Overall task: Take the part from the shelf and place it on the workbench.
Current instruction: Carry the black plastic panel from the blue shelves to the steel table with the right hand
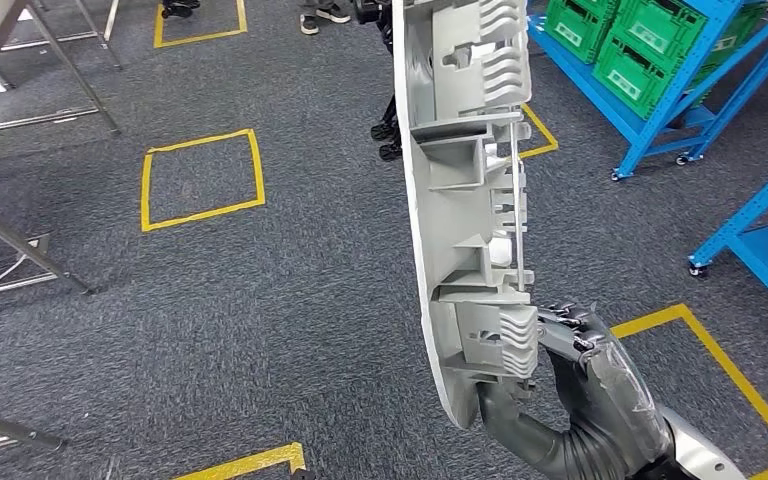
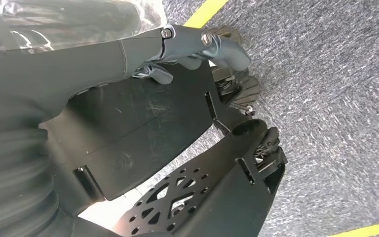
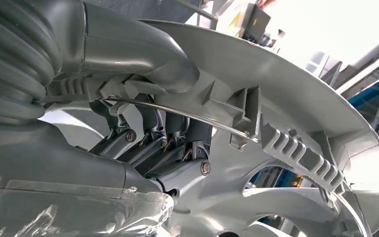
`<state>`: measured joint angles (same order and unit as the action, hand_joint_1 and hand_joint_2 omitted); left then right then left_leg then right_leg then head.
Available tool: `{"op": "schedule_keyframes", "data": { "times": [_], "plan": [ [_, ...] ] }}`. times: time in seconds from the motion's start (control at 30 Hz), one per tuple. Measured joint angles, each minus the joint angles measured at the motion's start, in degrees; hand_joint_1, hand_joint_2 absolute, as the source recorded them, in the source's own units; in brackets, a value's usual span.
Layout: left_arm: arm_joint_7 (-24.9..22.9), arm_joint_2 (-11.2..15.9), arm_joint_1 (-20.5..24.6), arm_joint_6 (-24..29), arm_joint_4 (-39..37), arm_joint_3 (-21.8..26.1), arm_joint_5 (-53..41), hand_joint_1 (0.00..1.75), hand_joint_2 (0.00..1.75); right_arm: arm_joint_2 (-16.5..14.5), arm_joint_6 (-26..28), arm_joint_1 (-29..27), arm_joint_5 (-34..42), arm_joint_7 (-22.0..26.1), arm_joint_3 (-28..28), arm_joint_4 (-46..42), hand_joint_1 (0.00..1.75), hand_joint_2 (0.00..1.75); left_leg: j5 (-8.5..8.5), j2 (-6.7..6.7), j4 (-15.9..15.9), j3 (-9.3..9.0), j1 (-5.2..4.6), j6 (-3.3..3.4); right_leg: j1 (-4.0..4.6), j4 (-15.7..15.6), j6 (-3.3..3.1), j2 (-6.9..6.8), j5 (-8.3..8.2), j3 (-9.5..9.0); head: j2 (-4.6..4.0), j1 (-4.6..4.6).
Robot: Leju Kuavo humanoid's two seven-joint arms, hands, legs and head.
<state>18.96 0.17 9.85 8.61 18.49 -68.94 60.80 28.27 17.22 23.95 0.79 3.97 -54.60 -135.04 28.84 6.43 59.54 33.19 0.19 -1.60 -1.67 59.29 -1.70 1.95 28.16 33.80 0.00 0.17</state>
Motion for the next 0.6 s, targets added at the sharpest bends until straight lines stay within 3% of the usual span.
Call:
{"op": "schedule_keyframes", "data": {
  "times": [0.07, 0.13, 0.17, 0.2, 0.23, 0.3, 0.37, 0.43, 0.47, 0.53, 0.57, 0.6],
  "plan": [
    [0.07, 0.02, 0.19, 0.06, 0.00, 0.01, 0.05, 0.00, 1.75, -0.01, -0.10, 0.03, 0.00, -0.01, 0.01, -0.07, 1.75, 1.75, 2.79, -4.02, 5.66, 2.40, -0.09, -0.50, 0.20, -0.26, -0.56, -1.76, 0.22, -0.59, 0.00, -0.48],
    [0.17, 0.03, 0.52, 0.11, 0.02, 0.04, 0.07, 0.00, 1.75, -0.01, -0.21, 0.02, 0.01, 0.01, -0.01, -0.10, 1.75, 1.75, 5.22, -5.47, 12.33, 5.19, 0.08, -0.79, 0.51, -0.26, -0.83, -3.64, 0.52, -0.88, 0.00, -0.73],
    [0.19, 0.03, 0.59, 0.13, 0.03, 0.04, 0.07, 0.00, 1.75, -0.01, -0.25, 0.01, 0.02, -0.01, -0.02, -0.10, 1.75, 1.75, 5.22, -5.64, 13.60, 5.62, 0.12, -0.79, 0.65, -0.26, -0.87, -4.57, 0.67, -1.01, 0.00, -0.77],
    [0.14, 0.02, 0.55, 0.13, 0.05, 0.03, 0.08, 0.00, 1.75, -0.01, -0.26, 0.01, 0.03, -0.02, -0.03, -0.10, 1.75, 1.75, 4.20, -5.76, 12.71, 5.02, 0.13, -0.68, 0.76, -0.25, -0.87, -5.40, 0.81, -1.18, 0.00, -0.82],
    [0.06, 0.03, 0.39, 0.15, 0.07, 0.02, 0.11, 0.00, 1.75, -0.01, -0.26, 0.02, 0.04, -0.05, -0.04, -0.10, 1.75, 1.75, 2.37, -6.17, 9.86, 3.50, 0.06, -0.44, 0.87, -0.25, -0.84, -6.15, 0.96, -1.39, 0.00, -0.87],
    [-0.13, 0.09, -0.10, 0.17, 0.07, -0.01, 0.17, 0.00, 1.75, 0.00, -0.26, 0.02, 0.06, -0.10, -0.04, -0.10, 1.75, 1.75, -0.62, -9.17, 2.87, 0.14, -0.61, 0.40, 1.08, -0.30, -0.64, -7.46, 1.22, -1.75, 0.00, -0.88],
    [-0.23, 0.21, -0.40, 0.17, 0.07, -0.02, 0.17, 0.00, 1.75, 0.01, -0.24, 0.02, 0.05, -0.15, -0.04, -0.11, 1.75, 1.75, -1.05, -11.57, -0.86, -1.21, -1.46, 1.41, 1.26, -0.36, -0.18, -8.77, 1.29, -1.75, 0.00, -0.94],
    [-0.24, 0.30, -0.45, 0.16, 0.07, -0.03, 0.14, 0.00, 1.75, 0.01, -0.22, 0.07, 0.05, -0.19, -0.02, -0.13, 1.75, 1.75, -0.84, -10.59, -1.88, -1.36, -1.70, 2.14, 1.33, -0.52, 0.40, -10.30, 1.34, -1.81, 0.00, -1.03],
    [-0.23, 0.29, -0.48, 0.16, 0.08, -0.04, 0.12, 0.00, 1.75, 0.01, -0.22, 0.12, 0.05, -0.21, -0.01, -0.12, 1.75, 1.75, -1.00, -9.75, -2.39, -1.64, -1.57, 2.36, 1.23, -0.39, 0.69, -9.96, 1.60, -1.92, 0.00, -0.96],
    [-0.23, 0.26, -0.47, 0.16, 0.11, -0.05, 0.11, 0.00, 1.75, 0.02, -0.21, 0.21, 0.07, -0.22, 0.01, -0.14, 1.75, 1.75, -1.52, -8.13, -3.21, -2.34, -1.17, 2.82, 0.97, 2.37, 1.13, -6.60, 3.37, -0.81, 0.00, -0.70],
    [-0.26, 0.20, -0.47, 0.15, 0.13, -0.07, 0.11, 0.00, 1.75, 0.05, -0.21, 0.21, 0.07, -0.22, 0.00, -0.14, 1.75, 1.75, -1.66, -7.34, -3.36, -2.41, -1.01, 2.94, 0.85, 5.51, 1.24, -4.34, 4.84, 0.76, 0.00, -0.41],
    [-0.28, 0.17, -0.44, 0.14, 0.15, -0.10, 0.11, 0.00, 1.75, 0.07, -0.20, 0.18, 0.07, -0.21, -0.01, -0.15, 1.75, 1.75, -1.70, -6.52, -3.34, -2.42, -0.98, 3.07, 0.82, 9.28, 1.31, -2.99, 6.31, 2.81, 0.00, -0.21]
  ]
}}
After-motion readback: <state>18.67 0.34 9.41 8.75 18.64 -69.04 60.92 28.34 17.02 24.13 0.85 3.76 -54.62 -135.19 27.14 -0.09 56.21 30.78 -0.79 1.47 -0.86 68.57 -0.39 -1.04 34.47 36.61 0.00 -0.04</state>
